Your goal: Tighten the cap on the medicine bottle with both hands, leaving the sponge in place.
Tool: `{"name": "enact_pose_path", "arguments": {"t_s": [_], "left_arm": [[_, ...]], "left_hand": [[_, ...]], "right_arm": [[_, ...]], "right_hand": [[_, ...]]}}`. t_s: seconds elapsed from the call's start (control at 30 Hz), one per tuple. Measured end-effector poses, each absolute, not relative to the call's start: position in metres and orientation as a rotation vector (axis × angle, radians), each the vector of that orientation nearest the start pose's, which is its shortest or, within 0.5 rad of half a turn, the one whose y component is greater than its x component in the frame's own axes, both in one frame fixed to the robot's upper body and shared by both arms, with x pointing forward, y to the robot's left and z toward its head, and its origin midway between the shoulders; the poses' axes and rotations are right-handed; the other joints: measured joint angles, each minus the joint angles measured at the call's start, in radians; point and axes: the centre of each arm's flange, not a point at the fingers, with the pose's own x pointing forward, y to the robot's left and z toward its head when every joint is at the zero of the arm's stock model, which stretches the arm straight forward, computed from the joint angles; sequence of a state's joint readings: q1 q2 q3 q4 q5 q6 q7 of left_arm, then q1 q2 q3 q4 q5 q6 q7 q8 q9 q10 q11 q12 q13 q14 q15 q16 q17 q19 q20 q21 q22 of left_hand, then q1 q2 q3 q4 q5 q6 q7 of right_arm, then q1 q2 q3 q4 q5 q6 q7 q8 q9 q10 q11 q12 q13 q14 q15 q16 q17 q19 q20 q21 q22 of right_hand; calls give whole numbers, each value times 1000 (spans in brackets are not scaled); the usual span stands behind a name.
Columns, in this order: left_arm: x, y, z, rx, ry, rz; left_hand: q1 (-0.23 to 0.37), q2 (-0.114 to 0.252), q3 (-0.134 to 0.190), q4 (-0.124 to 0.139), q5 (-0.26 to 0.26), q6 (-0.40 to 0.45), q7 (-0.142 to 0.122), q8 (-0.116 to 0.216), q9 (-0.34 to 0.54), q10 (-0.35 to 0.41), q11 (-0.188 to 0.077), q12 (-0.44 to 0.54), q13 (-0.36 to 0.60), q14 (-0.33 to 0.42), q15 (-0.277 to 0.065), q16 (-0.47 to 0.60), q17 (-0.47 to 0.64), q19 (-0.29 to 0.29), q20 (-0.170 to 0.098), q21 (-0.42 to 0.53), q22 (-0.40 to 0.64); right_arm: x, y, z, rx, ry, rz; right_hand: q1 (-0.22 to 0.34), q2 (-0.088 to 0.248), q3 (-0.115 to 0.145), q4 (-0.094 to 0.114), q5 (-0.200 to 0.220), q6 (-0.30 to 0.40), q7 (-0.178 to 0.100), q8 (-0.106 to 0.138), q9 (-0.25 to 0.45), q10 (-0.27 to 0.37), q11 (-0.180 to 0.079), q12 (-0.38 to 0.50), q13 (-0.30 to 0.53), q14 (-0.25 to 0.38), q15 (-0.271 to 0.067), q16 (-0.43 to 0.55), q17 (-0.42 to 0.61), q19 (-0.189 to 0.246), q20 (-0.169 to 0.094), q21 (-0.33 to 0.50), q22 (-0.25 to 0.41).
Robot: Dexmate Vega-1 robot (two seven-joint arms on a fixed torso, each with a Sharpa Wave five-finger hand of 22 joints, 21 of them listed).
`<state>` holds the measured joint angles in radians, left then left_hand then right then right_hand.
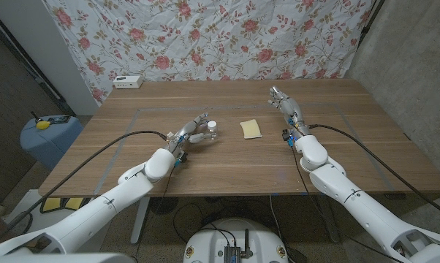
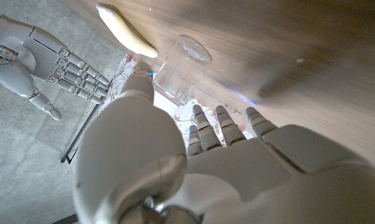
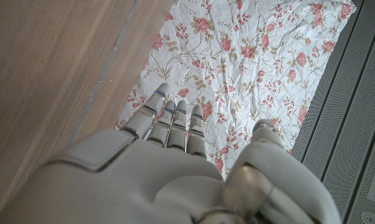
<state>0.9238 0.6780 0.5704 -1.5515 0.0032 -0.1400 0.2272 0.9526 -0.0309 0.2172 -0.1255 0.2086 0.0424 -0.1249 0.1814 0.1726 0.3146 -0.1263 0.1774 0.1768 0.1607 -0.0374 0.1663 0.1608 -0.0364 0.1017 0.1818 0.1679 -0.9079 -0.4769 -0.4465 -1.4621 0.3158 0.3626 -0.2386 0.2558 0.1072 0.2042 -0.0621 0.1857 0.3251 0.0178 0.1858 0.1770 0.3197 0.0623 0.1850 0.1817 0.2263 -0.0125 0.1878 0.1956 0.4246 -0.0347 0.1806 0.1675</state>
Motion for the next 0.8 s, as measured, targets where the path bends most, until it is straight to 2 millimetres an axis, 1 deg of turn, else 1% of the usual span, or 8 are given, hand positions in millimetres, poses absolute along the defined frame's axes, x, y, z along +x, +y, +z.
{"name": "enact_pose_path", "arguments": {"t_s": [0.17,0.27,0.3,0.47,0.6,0.63,0.67,0.8], "left_arm": [[610,228,-74,716,-609,-157],[610,228,-75,704,-599,-170],[607,233,-71,705,-603,-168],[604,235,-69,678,-603,-188],[602,233,-68,644,-608,-212],[598,241,-61,636,-622,-199],[598,240,-61,629,-624,-203],[595,243,-56,596,-639,-206]], "left_hand": [[-25,-1,-13,13,0,9,2,0,0,-9,9,0,2,-7,0,0,0,4,4,0,0],[-62,-3,-27,27,0,9,2,0,0,-27,16,0,3,-22,1,0,0,1,12,0,0],[-67,-6,-31,31,0,13,5,0,0,-32,21,0,3,-26,-1,0,0,2,13,0,0],[-114,-5,-51,52,7,29,28,4,0,-50,28,0,3,-41,-2,0,3,6,27,0,0],[-134,-2,-60,60,7,34,34,4,0,-50,28,4,3,-41,-2,0,5,9,31,0,0],[-139,1,-61,61,7,34,34,4,0,-53,31,4,3,-43,0,0,5,11,33,0,0],[-147,-3,-65,65,7,38,37,4,0,-56,35,4,3,-46,4,0,5,11,33,0,0],[-176,2,-77,77,7,43,43,4,0,-66,45,8,3,-48,6,4,5,17,38,0,0]], "right_arm": [[615,-221,-24,-150,-756,125],[616,-222,-24,-152,-756,123],[617,-222,-24,-152,-750,127],[619,-223,-24,-151,-746,126],[620,-224,-23,-152,-745,123],[621,-224,-24,-142,-739,136],[621,-224,-24,-142,-739,135],[624,-225,-24,-133,-732,142]], "right_hand": [[-5,0,0,0,0,-6,-6,0,0,-11,-3,0,0,-5,5,0,0,-10,0,0,0],[-5,0,0,0,0,-6,-6,0,0,-11,-3,0,0,-9,1,0,0,-11,-1,0,0],[-5,0,0,0,0,-6,-6,0,0,-11,-3,0,0,-11,0,0,0,-16,-4,0,0],[-5,0,0,0,0,-7,-6,-1,0,-11,-3,0,0,-17,-2,0,0,-30,-4,-7,0],[-13,-3,0,0,0,-29,-7,-8,0,-27,-5,-4,0,-36,-3,0,0,-50,-9,-7,0],[-14,-2,0,0,0,-29,-7,-8,0,-31,-9,-4,0,-40,-4,0,0,-55,-7,-7,0],[-14,-2,0,0,0,-36,-6,-8,0,-33,-11,-4,0,-43,-7,-5,0,-60,-6,-7,0],[-21,-3,0,0,0,-52,-19,-12,0,-42,-9,-4,0,-57,-11,-7,0,-67,-6,-7,0]]}}
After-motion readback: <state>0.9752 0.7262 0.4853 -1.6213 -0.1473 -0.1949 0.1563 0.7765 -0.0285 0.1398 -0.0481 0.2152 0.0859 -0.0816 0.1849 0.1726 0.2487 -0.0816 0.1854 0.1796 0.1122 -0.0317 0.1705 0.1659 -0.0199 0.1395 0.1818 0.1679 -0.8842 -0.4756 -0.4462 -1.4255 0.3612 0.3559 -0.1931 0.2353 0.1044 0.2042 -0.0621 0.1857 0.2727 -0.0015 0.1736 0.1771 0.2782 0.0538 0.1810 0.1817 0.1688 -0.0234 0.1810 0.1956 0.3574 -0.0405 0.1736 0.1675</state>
